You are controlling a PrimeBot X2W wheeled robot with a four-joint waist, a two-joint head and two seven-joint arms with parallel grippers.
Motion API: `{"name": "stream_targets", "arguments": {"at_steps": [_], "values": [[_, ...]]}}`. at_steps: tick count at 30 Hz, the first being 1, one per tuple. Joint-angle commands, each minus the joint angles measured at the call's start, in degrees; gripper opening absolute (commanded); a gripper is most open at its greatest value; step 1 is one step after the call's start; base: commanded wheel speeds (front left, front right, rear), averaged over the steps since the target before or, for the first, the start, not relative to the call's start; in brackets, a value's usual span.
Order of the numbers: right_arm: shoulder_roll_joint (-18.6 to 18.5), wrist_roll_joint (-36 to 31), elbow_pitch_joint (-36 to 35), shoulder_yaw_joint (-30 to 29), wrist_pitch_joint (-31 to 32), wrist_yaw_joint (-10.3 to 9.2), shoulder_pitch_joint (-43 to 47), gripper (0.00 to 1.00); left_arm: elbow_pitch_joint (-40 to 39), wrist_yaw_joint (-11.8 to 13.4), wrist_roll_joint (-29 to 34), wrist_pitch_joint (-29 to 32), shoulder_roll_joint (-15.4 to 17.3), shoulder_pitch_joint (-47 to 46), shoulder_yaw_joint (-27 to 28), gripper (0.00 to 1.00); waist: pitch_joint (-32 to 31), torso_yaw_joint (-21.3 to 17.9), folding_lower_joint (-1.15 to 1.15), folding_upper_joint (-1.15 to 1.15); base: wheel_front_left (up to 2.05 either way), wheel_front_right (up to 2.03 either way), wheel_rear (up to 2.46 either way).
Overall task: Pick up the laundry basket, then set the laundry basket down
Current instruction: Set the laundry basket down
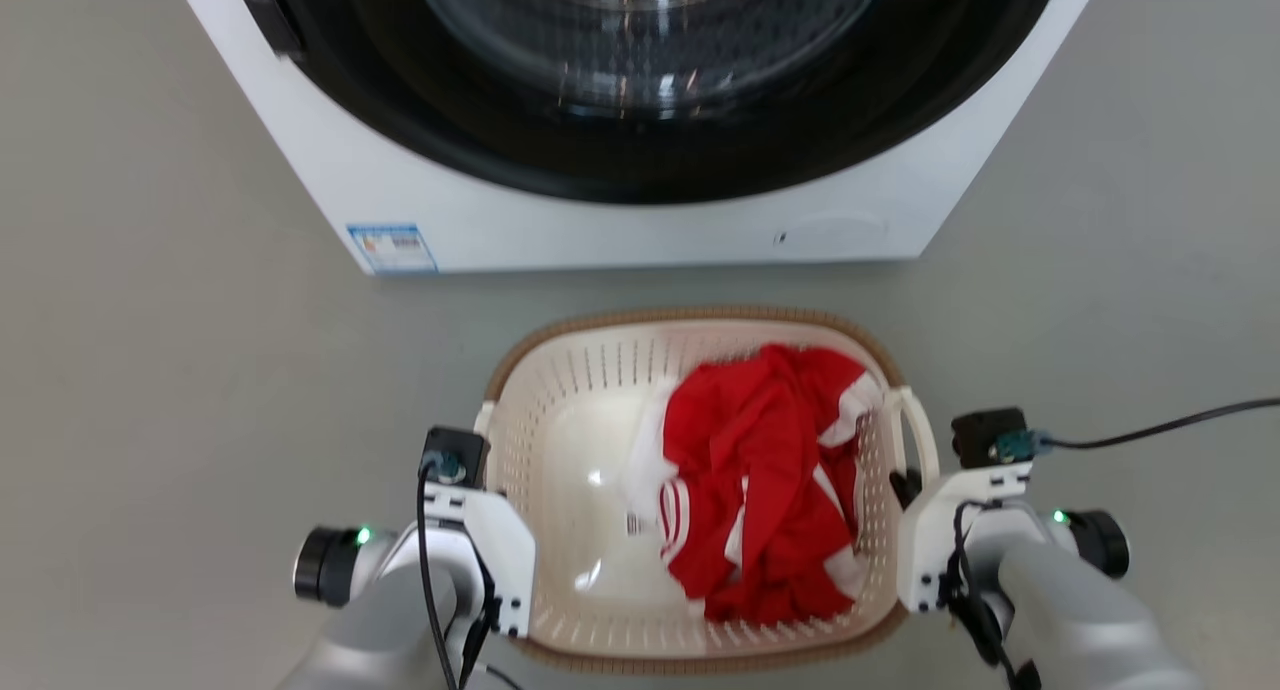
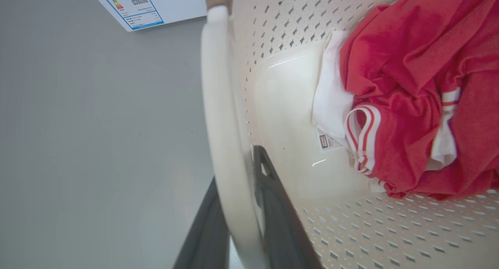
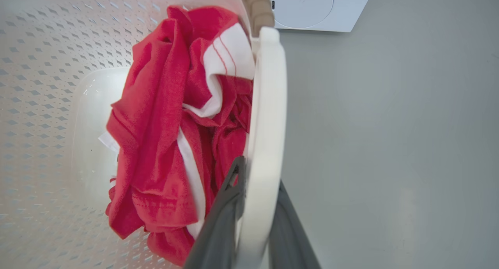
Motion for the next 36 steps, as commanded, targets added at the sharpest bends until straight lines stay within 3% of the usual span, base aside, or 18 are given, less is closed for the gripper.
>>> {"name": "stream_targets", "arguments": {"at_steps": [1, 12, 20, 36], "values": [[1.59, 0.36, -0.50, 0.45, -1.70, 0.44, -1.65, 0.00, -1.26, 0.16, 0.05, -1.22, -0.50, -3.01, 0.75, 0.00, 4.39, 0.96, 0.00, 0.00, 0.00, 0.00, 0.00], [1.59, -1.62, 1.53, -2.36, -6.46, 0.44, -8.86, 0.00, -0.04, 0.62, 0.00, -4.60, -0.50, -9.97, 1.45, 0.00, 15.79, 2.11, 0.00, 0.00, 0.00, 0.00, 0.00], [1.59, -6.64, 1.82, -7.22, -8.69, 0.44, -12.60, 0.00, 1.78, 0.18, 0.32, -6.79, -0.30, -15.79, 2.61, 0.00, 23.19, 2.44, 0.00, 0.00, 0.00, 0.00, 0.00], [1.59, -18.00, 1.84, -18.36, -10.83, 0.44, -17.40, 0.00, 2.69, 0.04, 1.76, -7.86, -0.36, -22.06, 4.06, 0.00, 31.35, 2.74, 0.00, 0.00, 0.00, 0.00, 0.00]]}}
